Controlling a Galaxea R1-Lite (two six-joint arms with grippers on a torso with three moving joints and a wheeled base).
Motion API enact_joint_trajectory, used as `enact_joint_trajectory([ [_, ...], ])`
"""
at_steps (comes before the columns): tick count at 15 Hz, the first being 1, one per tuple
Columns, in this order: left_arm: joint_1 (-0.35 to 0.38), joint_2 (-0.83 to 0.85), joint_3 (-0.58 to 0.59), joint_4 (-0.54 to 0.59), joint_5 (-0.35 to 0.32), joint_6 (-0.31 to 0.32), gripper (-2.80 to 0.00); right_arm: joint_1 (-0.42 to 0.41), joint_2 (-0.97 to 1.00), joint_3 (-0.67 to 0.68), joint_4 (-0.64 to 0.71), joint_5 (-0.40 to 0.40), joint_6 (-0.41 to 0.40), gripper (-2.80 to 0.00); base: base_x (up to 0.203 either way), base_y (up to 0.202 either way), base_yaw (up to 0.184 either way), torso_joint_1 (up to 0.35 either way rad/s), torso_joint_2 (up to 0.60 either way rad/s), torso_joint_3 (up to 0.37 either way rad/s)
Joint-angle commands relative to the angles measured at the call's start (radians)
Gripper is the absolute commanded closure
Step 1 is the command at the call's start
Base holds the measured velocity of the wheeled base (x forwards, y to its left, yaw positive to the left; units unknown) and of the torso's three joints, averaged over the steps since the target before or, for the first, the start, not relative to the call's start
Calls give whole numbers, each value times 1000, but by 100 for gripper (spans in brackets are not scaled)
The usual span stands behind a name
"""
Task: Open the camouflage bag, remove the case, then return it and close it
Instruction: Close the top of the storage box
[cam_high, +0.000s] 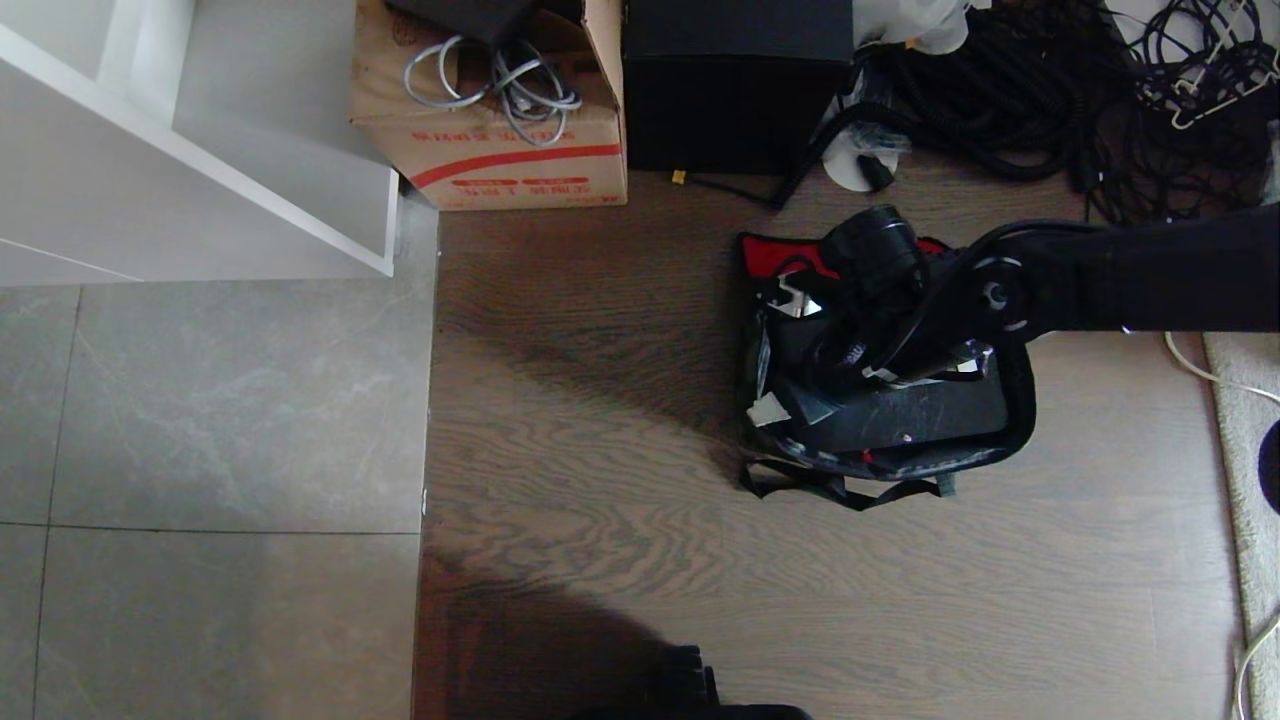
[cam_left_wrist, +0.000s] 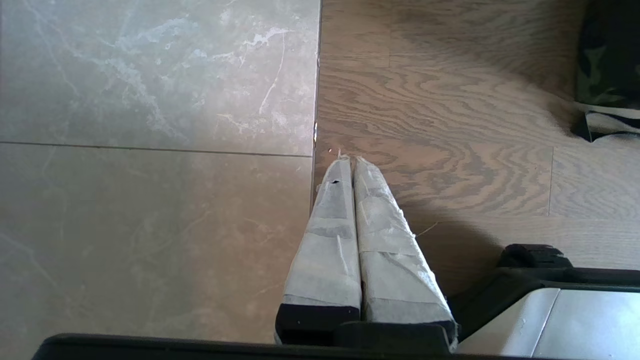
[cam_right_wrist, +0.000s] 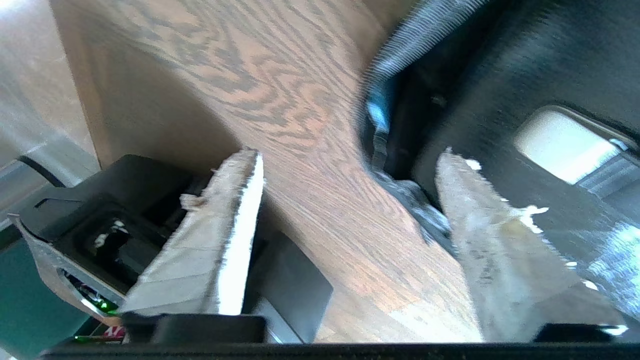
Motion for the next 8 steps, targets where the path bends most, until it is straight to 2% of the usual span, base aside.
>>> enact_joint_trajectory([
  [1, 0, 0, 0, -1, 0, 0, 0, 0, 28, -14, -26, -5, 14, -280, 0, 0, 0, 0, 0, 0],
  [3, 0, 0, 0, -1, 0, 0, 0, 3, 58, -25, -127, -61, 99, -280, 0, 0, 0, 0, 0, 0],
  [6, 0, 0, 0, -1, 0, 0, 0, 31, 90, -26, -173, -111, 130, -280, 0, 0, 0, 0, 0, 0],
  [8, 0, 0, 0, -1, 0, 0, 0, 50, 105, -27, -199, -116, 178, -280, 0, 0, 0, 0, 0, 0],
])
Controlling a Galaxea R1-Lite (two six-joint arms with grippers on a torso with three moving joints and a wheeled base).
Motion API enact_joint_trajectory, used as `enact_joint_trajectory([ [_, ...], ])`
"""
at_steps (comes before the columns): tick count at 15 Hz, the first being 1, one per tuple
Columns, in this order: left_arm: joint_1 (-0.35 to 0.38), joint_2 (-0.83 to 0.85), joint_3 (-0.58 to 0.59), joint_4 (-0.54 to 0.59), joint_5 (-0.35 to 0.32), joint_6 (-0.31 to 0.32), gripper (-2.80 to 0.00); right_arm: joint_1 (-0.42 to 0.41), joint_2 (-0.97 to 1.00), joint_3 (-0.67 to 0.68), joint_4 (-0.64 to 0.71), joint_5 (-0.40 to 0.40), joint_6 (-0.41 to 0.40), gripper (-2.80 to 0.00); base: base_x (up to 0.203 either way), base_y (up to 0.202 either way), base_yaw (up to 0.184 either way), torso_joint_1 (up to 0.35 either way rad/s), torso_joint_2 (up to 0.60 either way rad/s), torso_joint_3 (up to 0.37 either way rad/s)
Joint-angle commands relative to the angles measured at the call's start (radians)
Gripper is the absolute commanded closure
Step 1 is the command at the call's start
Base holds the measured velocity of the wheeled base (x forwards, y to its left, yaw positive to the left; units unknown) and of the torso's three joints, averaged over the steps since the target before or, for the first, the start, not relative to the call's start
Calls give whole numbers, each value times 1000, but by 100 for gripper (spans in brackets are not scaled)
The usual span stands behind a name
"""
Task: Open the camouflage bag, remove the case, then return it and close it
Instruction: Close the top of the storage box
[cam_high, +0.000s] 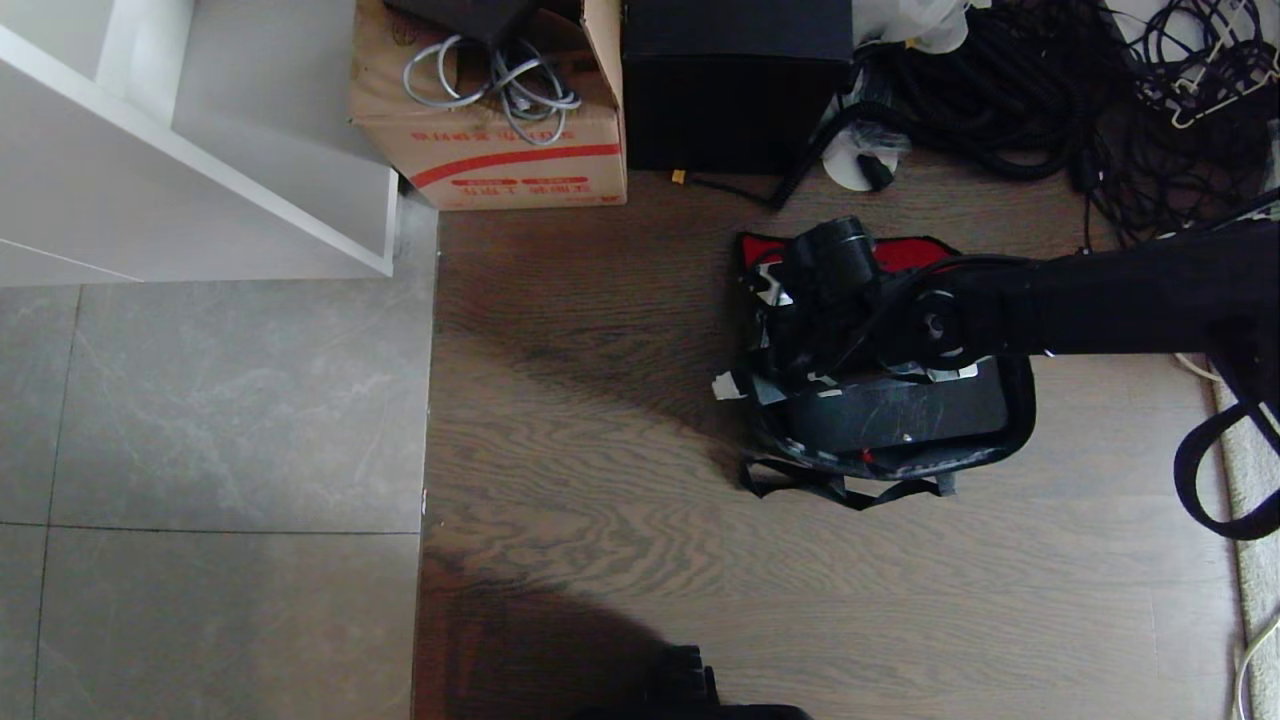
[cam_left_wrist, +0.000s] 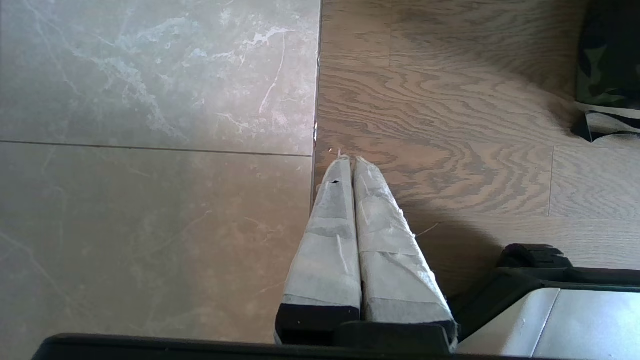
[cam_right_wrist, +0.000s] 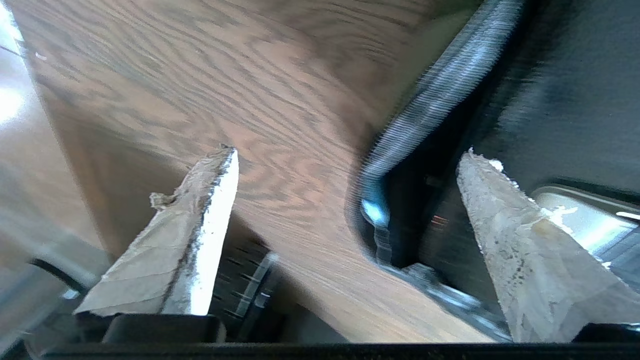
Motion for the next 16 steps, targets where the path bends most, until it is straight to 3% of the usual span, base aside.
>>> enact_joint_trajectory([
  [1, 0, 0, -2, 0, 0, 0, 0, 13, 28, 1, -3, -3, 9, -280, 0, 0, 0, 0, 0, 0],
  [5, 0, 0, 0, 0, 0, 0, 0, 32, 66, -10, -66, -40, 74, -280, 0, 0, 0, 0, 0, 0],
  [8, 0, 0, 0, -1, 0, 0, 0, 42, 99, -25, -120, -117, 83, -280, 0, 0, 0, 0, 0, 0],
  [11, 0, 0, 0, 0, 0, 0, 0, 45, 113, -23, -221, -124, 109, -280, 0, 0, 0, 0, 0, 0],
  [13, 0, 0, 0, 0, 0, 0, 0, 46, 118, -21, -238, -124, 175, -280, 0, 0, 0, 0, 0, 0],
  [16, 0, 0, -1, 0, 0, 0, 0, 45, 125, -20, -383, -149, 213, -280, 0, 0, 0, 0, 0, 0],
])
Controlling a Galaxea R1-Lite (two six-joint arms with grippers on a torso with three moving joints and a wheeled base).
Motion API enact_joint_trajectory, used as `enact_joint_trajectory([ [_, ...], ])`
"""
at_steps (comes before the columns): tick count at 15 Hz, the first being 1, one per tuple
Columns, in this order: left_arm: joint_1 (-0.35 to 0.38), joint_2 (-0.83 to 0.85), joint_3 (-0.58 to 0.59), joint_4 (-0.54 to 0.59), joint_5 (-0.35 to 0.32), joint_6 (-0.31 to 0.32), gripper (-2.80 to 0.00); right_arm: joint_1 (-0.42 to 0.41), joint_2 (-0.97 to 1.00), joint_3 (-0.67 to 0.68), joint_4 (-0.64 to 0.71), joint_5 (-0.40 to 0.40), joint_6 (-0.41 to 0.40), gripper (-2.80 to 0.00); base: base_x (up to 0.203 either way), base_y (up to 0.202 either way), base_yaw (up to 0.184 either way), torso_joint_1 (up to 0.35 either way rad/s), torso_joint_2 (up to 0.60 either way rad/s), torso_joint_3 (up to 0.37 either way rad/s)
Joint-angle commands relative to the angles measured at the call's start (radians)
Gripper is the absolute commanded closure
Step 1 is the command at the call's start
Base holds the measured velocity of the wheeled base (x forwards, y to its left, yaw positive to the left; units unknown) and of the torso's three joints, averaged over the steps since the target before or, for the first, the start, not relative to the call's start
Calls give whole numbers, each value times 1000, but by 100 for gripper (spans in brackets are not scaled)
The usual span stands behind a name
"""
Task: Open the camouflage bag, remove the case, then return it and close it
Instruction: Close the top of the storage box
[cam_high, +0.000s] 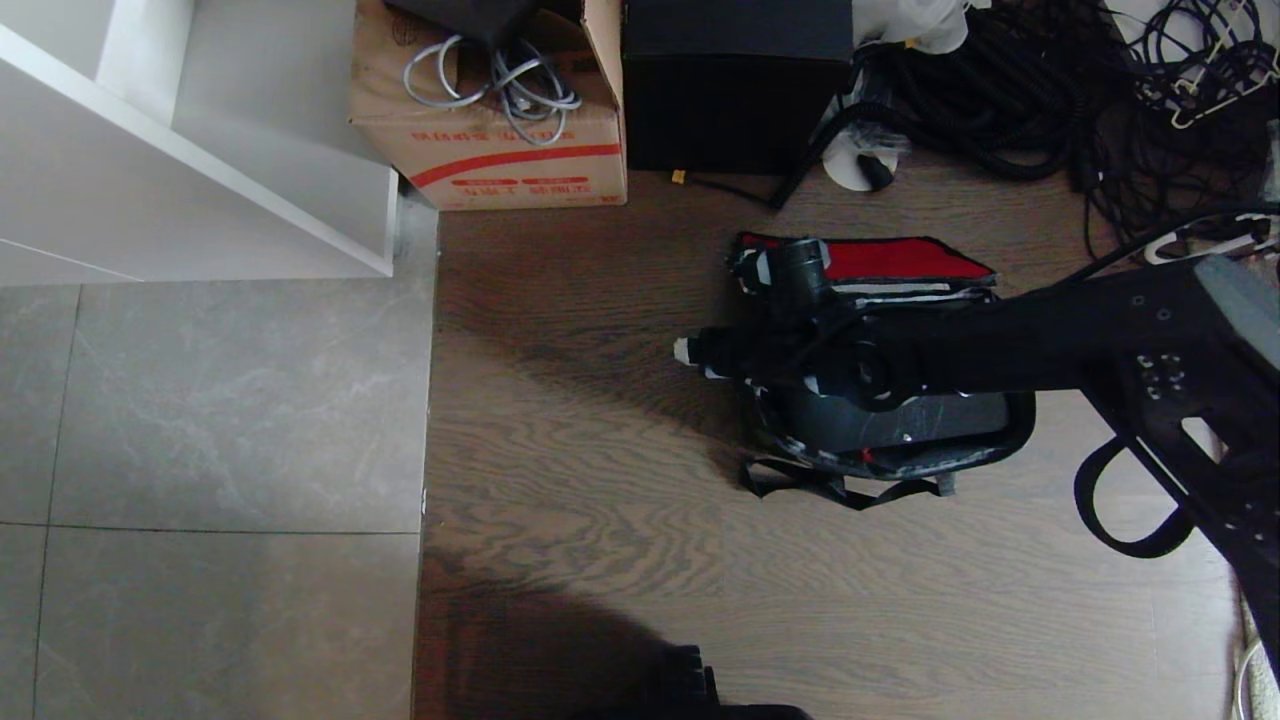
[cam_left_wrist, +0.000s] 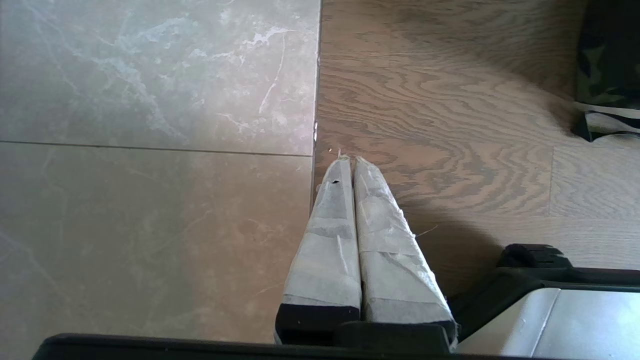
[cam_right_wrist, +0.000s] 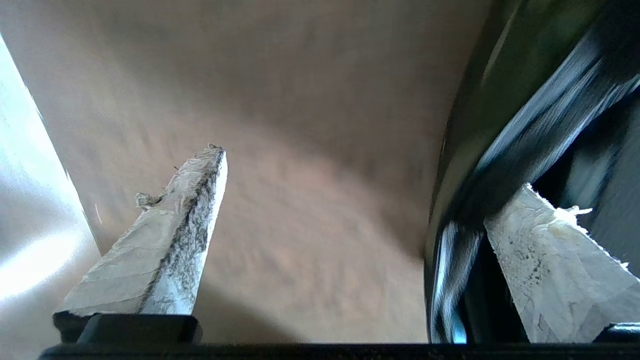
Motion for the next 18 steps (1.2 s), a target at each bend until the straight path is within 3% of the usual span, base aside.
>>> enact_joint_trajectory([
  [1, 0, 0, 0, 1, 0, -1, 0, 0, 4, 7, -68, -9, 3, -280, 0, 0, 0, 0, 0, 0],
  [6, 0, 0, 0, 1, 0, 0, 0, -4, -105, 32, -111, -31, -3, -280, 0, 0, 0, 0, 0, 0],
  [10, 0, 0, -1, 1, 0, 0, 0, -28, -215, 93, -96, 5, -2, -280, 0, 0, 0, 0, 0, 0],
  [14, 0, 0, 0, 1, 0, 0, 0, 5, -162, 111, 192, 134, 23, -280, 0, 0, 0, 0, 0, 0],
  [18, 0, 0, -1, 1, 0, 0, 0, 42, -103, 105, 234, 203, 45, -280, 0, 0, 0, 0, 0, 0],
])
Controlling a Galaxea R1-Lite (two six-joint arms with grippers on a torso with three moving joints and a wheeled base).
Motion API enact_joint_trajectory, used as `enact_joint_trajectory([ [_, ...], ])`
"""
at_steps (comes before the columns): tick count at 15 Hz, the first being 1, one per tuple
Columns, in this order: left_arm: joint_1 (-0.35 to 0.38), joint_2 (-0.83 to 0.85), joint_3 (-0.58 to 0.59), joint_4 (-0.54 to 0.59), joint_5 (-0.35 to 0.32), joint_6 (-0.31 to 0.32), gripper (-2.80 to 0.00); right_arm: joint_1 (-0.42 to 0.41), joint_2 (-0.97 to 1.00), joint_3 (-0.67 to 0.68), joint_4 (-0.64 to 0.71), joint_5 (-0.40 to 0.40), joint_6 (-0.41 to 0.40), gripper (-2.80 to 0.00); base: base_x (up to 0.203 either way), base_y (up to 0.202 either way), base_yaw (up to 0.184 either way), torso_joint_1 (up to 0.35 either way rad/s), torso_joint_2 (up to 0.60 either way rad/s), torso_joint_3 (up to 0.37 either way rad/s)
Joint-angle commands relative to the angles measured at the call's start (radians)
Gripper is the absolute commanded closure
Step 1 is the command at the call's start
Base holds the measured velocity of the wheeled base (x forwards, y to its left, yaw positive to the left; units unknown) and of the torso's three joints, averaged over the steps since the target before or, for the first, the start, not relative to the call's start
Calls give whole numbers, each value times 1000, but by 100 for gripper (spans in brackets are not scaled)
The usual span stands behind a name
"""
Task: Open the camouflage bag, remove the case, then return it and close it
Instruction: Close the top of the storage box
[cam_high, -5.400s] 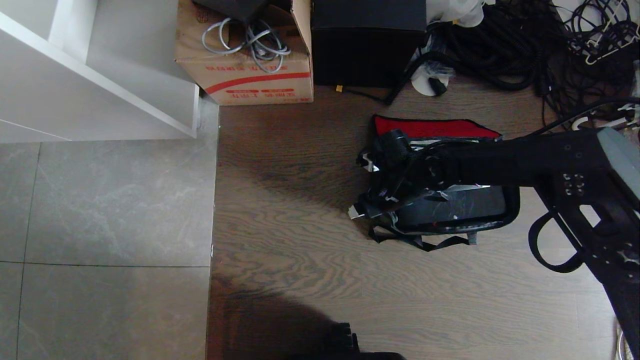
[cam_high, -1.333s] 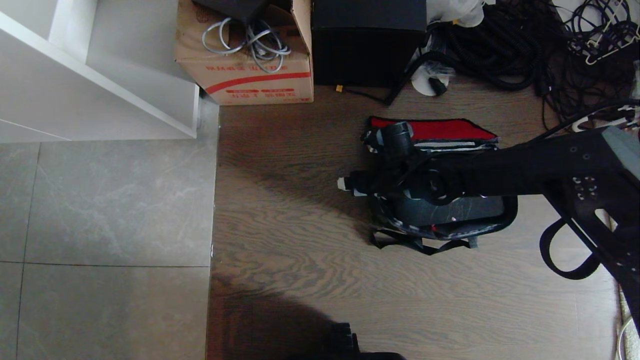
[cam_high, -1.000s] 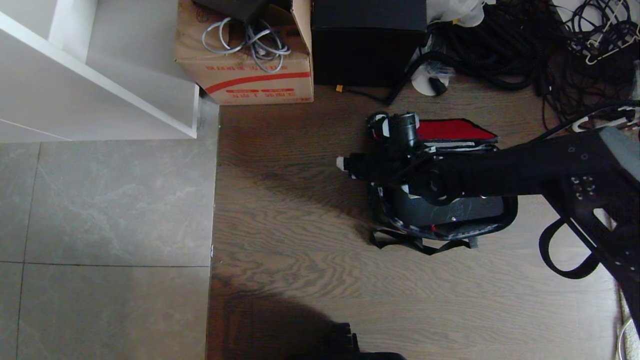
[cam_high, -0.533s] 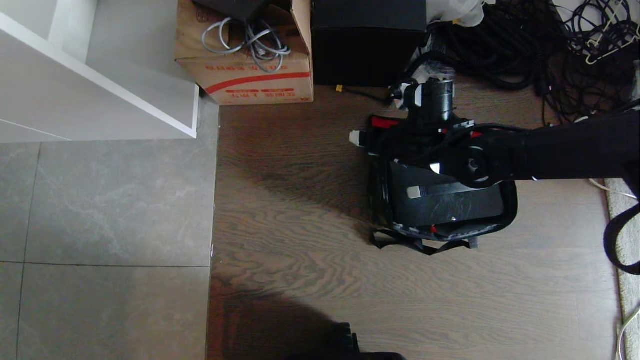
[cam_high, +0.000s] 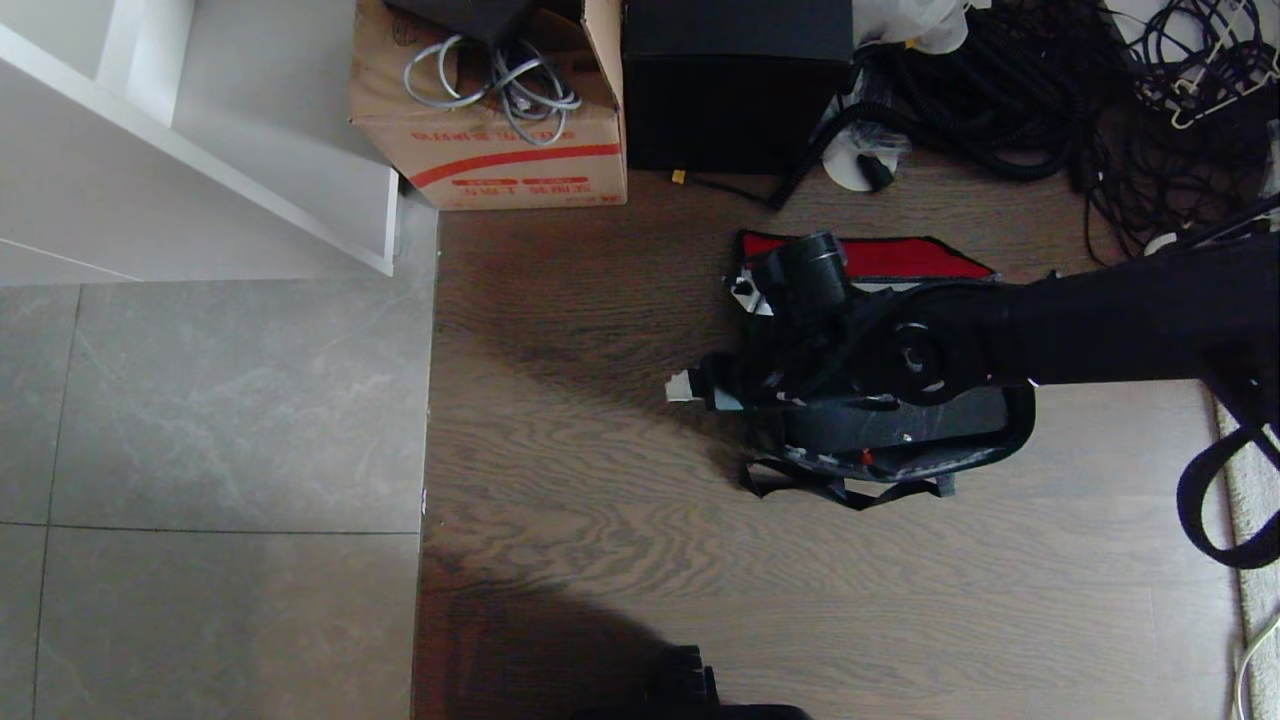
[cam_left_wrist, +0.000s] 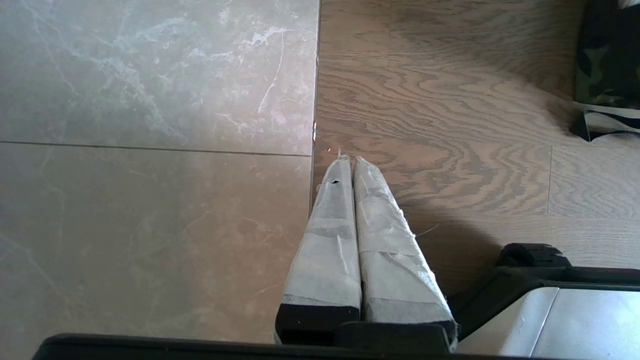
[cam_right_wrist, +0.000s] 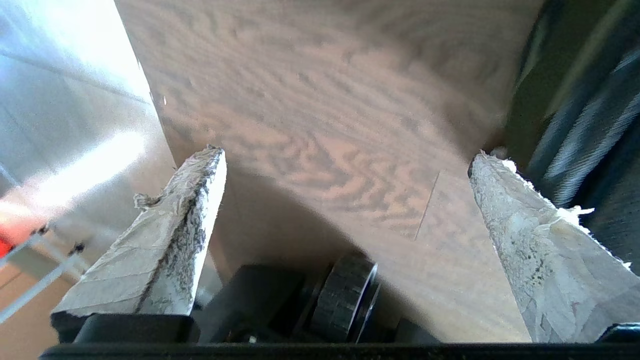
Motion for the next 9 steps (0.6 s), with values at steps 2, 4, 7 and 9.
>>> enact_joint_trajectory([
  [2, 0, 0, 0, -1, 0, 0, 0, 10, 58, -2, 25, 33, -9, -280, 0, 0, 0, 0, 0, 0],
  [4, 0, 0, 0, 0, 0, 0, 0, 10, 92, -2, 34, 31, -17, -280, 0, 0, 0, 0, 0, 0],
  [7, 0, 0, 0, 0, 0, 0, 0, 8, 137, -7, 56, -46, -75, -280, 0, 0, 0, 0, 0, 0],
  [9, 0, 0, 0, -1, 0, 0, 0, -10, 133, -7, 64, -87, -146, -280, 0, 0, 0, 0, 0, 0],
])
